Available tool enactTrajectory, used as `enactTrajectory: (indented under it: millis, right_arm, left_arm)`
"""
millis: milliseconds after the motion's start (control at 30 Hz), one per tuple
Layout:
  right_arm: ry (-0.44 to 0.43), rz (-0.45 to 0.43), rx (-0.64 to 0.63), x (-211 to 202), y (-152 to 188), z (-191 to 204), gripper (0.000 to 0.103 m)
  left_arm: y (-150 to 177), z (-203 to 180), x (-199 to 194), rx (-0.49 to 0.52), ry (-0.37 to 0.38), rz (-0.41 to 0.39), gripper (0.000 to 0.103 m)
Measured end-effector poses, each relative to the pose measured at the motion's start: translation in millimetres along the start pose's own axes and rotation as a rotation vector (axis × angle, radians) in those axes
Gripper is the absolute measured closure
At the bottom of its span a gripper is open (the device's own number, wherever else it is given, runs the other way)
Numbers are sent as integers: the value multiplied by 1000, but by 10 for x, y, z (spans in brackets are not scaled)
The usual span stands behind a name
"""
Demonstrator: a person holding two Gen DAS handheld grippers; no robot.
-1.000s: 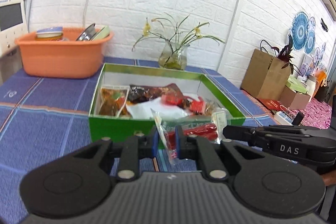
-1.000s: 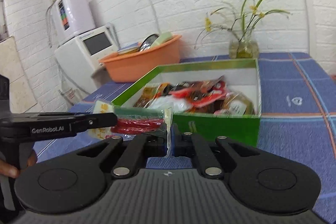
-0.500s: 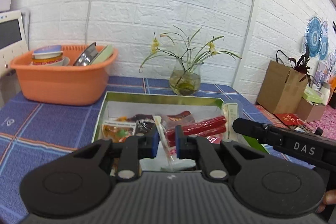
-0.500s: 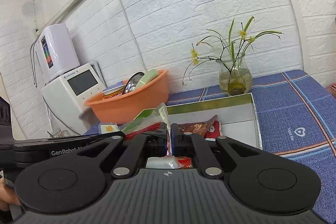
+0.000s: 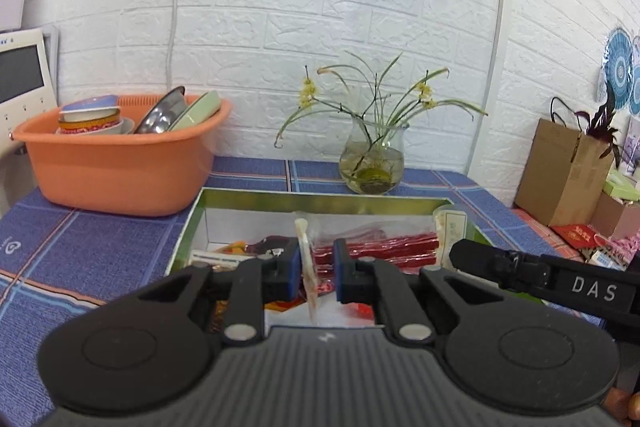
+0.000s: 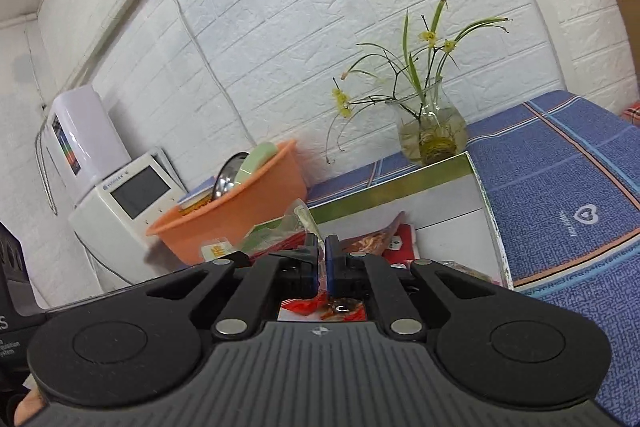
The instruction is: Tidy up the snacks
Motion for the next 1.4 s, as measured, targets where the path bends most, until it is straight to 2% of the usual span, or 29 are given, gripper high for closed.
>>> enactTrajectory:
  millis: [167,300,333,367,400,433,467,500,533,567,700,800,967,1033,1067,1133,1167,1267,1400]
  right_arm:
    - [26,10,-21,40,39,-7,95]
    - [75,-2,-59,47,49,8,94]
    - [95,-7,-71,54,48,6,88]
    - [112,-11,-83,52,45,15,79]
    - [129,-18,-94,47,43,22,76]
    - [148,-32,-106,49,35,24,66]
    - [166,-44,-117,42,28,24,46]
    - [182,-48,-127,36,20,24,31]
    - [199,-51,-136,32,12,20,8]
    - [218,-60,-143,17,3,18,0]
    - [255,-81,-170,-33,-53,15,0]
    - [288,-82,-181,-71,-98,38,0]
    - [428,-45,-249,-133,-174,128,0]
    - [444,-56,-255,-201,-206,164,0]
    - [456,-46,-251,-232,-227,181,0]
    - [484,-8,-228,-313,-270,203,0]
    - [491,3,-200,-385,-281,213,0]
    - [430,-6,-165,-626,-305,276,0]
    - [425,37,-244,-893,-286,486,0]
  left_arm:
    - [39,13,78,-10,-6,7,96]
    - [79,-2,111,12,-38,-16,89]
    - [89,-12,115,18,-45,-28,88]
    - [98,-23,122,28,-56,-36,88]
    - [106,-35,127,40,-68,-42,87]
    - [114,-46,131,52,-76,-46,84]
    - [120,-50,125,60,-81,-51,72]
    - [118,-54,118,66,-87,-60,60]
    - [114,-60,108,76,-101,-71,60]
    - [108,-69,98,92,-120,-76,60]
    - [51,-36,25,71,-131,-83,49]
    - [13,-33,-62,70,-170,-87,44]
    - [-29,-47,-280,71,-214,-92,36]
    - [-28,-44,-403,69,-210,-95,33]
    - [-25,-38,-463,69,-219,-100,28]
    - [-21,-20,-598,73,-248,-100,12]
    - [-29,-20,-656,82,-260,-102,0]
    - [-3,14,-901,78,-254,-134,0]
    - [144,116,-1174,16,-239,-79,0]
Point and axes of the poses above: each gripper's, at about its wrist camera, not at the fingertips, and x roughly the way its jaws point, z to its left, y to its underside, the point moved 4 cm from there along x, roughly the way its jaws point, and after that the axes turned 12 degrees about -x, right-handed, at the moved point
